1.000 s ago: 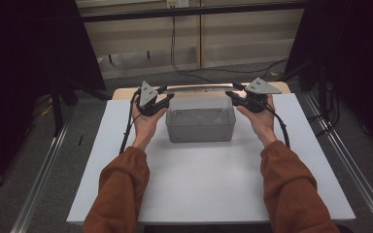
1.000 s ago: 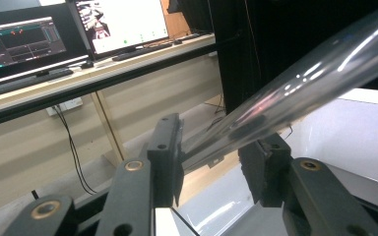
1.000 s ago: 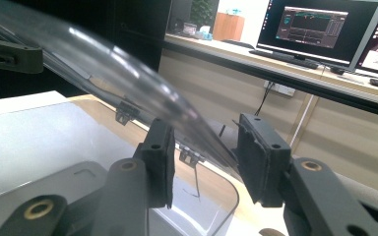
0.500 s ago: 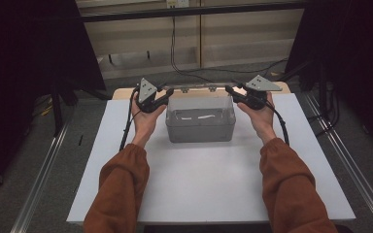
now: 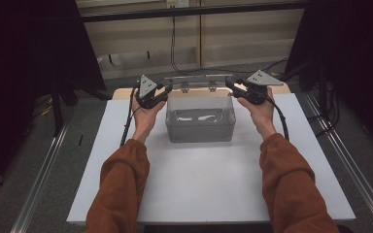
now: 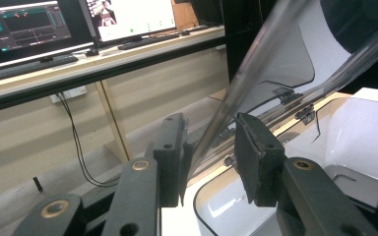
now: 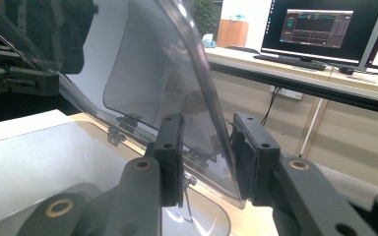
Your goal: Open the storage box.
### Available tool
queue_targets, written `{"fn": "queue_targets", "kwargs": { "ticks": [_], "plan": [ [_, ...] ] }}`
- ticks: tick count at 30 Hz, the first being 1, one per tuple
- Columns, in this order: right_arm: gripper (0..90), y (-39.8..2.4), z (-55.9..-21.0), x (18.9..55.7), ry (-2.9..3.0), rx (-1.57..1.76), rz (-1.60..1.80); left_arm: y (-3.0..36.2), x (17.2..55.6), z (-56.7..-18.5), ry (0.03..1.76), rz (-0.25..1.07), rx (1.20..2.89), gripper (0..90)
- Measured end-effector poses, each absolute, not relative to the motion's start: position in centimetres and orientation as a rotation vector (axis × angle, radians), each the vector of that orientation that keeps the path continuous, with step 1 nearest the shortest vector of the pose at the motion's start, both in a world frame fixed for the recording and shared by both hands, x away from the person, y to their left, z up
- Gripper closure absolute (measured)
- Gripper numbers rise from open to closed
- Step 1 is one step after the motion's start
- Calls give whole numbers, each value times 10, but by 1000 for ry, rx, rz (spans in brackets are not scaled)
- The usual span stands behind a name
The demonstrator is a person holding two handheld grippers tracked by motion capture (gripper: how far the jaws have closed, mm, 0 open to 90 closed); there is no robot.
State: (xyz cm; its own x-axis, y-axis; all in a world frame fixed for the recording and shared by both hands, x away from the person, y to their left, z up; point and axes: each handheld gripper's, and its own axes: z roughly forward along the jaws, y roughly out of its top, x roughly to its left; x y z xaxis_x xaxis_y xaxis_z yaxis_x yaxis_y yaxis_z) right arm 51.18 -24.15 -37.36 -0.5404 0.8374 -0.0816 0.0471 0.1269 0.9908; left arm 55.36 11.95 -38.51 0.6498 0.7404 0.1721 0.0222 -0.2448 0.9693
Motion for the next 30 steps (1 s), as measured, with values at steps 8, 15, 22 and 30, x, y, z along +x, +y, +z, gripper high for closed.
{"fn": "queue_targets", "kwargs": {
  "ticks": [8,15,22,30],
  "plan": [
    [678,-243,-371,517,1727,861,1479,115,560,-384,614,755,1703,642],
    [675,-244,-372,519,1720,866,1494,115,566,-389,604,737,1715,648],
    [694,-244,-369,523,1731,858,1483,114,572,-388,615,735,1719,634],
    [713,-246,-368,530,1719,863,1490,112,578,-389,626,723,1716,639]
  ]
}}
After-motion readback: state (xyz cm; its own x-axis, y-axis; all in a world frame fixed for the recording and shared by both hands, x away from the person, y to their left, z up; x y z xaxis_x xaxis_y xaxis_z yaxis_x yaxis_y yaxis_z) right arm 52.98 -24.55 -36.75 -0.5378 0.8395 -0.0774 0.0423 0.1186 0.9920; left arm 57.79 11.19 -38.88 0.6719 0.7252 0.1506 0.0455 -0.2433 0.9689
